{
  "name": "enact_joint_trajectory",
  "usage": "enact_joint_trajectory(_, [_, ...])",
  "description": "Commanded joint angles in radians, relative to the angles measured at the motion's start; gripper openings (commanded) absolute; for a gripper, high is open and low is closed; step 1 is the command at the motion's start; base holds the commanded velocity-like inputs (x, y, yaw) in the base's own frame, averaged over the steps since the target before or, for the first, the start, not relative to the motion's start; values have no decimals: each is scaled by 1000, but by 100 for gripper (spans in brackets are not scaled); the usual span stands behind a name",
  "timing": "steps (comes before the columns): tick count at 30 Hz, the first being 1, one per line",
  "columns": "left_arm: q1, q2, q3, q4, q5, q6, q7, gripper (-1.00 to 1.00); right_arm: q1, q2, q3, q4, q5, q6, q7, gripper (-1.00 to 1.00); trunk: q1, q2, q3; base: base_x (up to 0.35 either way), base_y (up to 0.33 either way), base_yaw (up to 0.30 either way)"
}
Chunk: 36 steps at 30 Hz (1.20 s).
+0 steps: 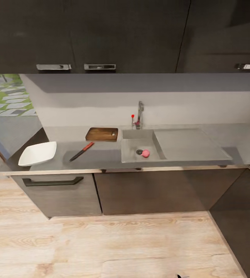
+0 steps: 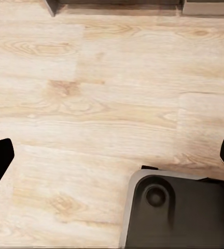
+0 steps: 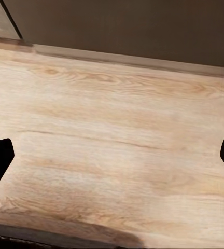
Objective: In the kitchen, take the Vidalia onion out of the sink, dice it on the chopping board with the paring knife, put the diced onion into the bowl on the countertop, then place both the paring knife and the chopping board into the sink.
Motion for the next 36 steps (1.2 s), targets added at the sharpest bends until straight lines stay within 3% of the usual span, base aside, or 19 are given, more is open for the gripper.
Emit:
enact_joint_trajectory(1, [1, 0, -2, 6, 6, -2, 0, 100, 0, 2, -6, 2, 7, -3, 7, 100, 1, -2, -1, 0, -298, 0])
enact_joint_trajectory(7, [0, -16, -1, 23, 4, -2, -1, 100, 0, 4, -6, 11, 7, -3, 7, 100, 1, -2, -1, 0, -298, 41])
enact_joint_trajectory(26, [0, -18, -1, 23, 4, -2, -1, 100, 0, 4, -6, 13, 7, -3, 7, 100, 1, -2, -1, 0, -290, 30])
enact_joint_trajectory(36, [0, -18, -2, 26, 4, -2, -3, 100, 0, 4, -5, 12, 7, -3, 7, 100, 1, -2, -1, 0, -62, 0])
